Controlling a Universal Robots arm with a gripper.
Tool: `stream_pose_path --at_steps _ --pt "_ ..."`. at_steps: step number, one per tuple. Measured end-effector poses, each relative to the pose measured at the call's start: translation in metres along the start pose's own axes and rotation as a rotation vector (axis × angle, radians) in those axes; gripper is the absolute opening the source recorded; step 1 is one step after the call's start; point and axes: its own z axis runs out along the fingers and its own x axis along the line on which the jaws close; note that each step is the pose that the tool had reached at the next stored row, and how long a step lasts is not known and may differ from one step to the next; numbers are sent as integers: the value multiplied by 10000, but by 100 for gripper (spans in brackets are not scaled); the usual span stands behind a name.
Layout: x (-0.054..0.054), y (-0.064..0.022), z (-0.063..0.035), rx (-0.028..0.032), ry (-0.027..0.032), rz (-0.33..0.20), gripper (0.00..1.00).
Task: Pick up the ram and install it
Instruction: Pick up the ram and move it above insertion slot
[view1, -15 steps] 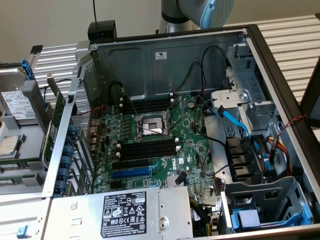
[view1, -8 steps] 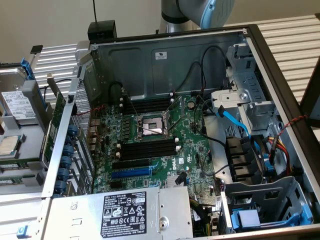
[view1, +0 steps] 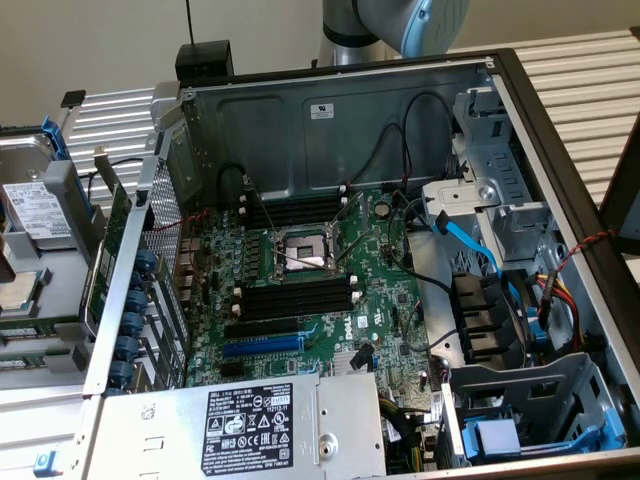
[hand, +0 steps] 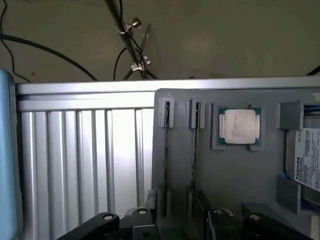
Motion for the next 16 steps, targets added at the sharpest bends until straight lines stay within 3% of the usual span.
stream_pose_path --at_steps 16 --pt "78 -55 290 -6 -16 2 42"
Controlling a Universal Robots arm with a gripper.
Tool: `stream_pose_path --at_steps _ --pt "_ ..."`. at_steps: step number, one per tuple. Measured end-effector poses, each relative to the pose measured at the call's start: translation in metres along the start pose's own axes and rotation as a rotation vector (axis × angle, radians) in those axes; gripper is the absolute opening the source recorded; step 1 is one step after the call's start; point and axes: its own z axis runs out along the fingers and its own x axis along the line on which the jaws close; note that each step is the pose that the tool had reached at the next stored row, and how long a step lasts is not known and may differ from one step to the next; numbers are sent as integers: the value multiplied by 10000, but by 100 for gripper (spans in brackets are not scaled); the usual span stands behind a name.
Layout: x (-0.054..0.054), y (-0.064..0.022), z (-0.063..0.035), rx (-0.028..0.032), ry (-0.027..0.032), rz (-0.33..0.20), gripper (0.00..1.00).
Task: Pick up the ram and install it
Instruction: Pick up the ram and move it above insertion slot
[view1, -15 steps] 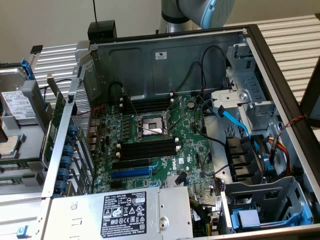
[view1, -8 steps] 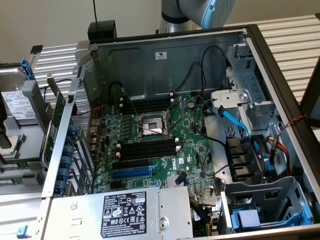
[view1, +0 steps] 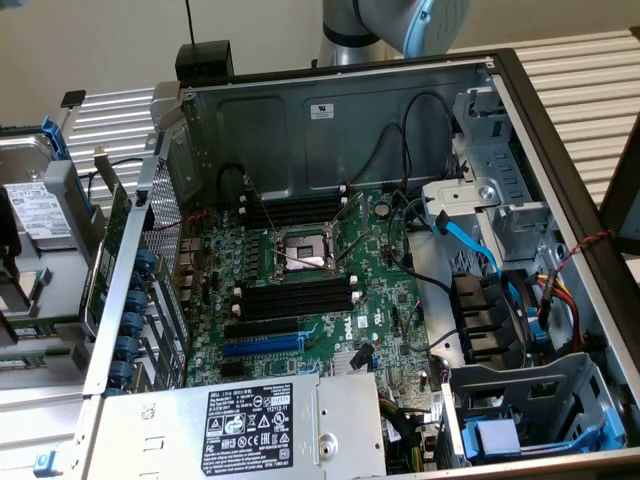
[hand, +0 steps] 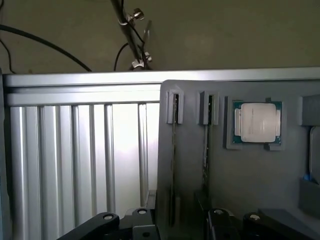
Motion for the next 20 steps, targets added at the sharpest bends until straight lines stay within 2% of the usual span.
stream_pose_path --at_steps 12,20 --pt "31 -10 218 -45 -42 0 42" --pt "33 -11 331 -143 -50 0 42"
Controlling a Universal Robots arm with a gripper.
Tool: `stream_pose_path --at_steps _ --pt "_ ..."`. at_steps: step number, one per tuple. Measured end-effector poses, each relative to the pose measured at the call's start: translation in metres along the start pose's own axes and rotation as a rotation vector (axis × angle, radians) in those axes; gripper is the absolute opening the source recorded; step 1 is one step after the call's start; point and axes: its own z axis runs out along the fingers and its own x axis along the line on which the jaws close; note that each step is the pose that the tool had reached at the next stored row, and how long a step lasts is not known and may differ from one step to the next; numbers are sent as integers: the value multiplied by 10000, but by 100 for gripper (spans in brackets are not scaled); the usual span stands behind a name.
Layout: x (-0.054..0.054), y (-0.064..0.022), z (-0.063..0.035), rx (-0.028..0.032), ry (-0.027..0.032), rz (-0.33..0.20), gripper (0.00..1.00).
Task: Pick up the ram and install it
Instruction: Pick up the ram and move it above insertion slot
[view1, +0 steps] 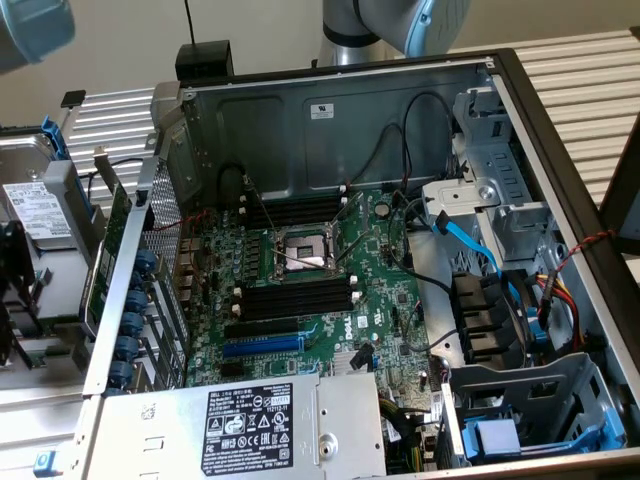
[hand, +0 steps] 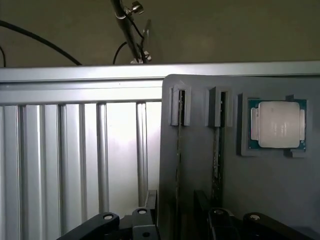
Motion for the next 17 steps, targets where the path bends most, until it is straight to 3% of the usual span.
stream_pose_path --at_steps 9,17 --pt "1 0 39 -17 -14 0 42" --pt "6 0 44 -30 -71 7 12"
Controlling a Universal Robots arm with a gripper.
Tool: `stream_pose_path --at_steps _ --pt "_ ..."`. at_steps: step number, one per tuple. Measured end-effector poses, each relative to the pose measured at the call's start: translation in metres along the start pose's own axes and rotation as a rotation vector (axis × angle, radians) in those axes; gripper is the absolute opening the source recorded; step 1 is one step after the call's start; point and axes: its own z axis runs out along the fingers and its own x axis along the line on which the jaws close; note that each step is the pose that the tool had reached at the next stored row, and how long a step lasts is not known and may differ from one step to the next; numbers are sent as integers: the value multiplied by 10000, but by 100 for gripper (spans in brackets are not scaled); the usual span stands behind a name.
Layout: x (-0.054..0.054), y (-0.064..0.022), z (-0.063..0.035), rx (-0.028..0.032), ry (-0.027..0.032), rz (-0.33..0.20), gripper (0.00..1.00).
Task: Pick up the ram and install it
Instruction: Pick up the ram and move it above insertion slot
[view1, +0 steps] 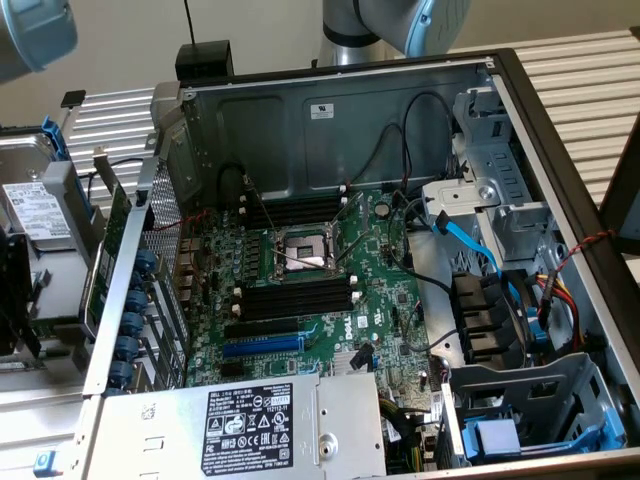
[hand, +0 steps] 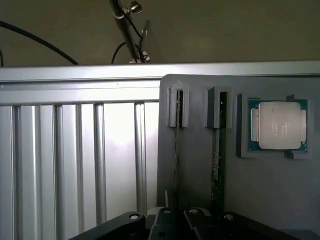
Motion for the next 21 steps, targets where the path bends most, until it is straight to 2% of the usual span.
stream_pose_path --at_steps 4,9,13,21 --pt "2 0 0 -3 -63 10 12" --pt "2 1 -37 -8 -169 9 12" --pt "1 3 -114 -18 -195 8 12" --pt "-3 12 -394 -45 -202 9 12"
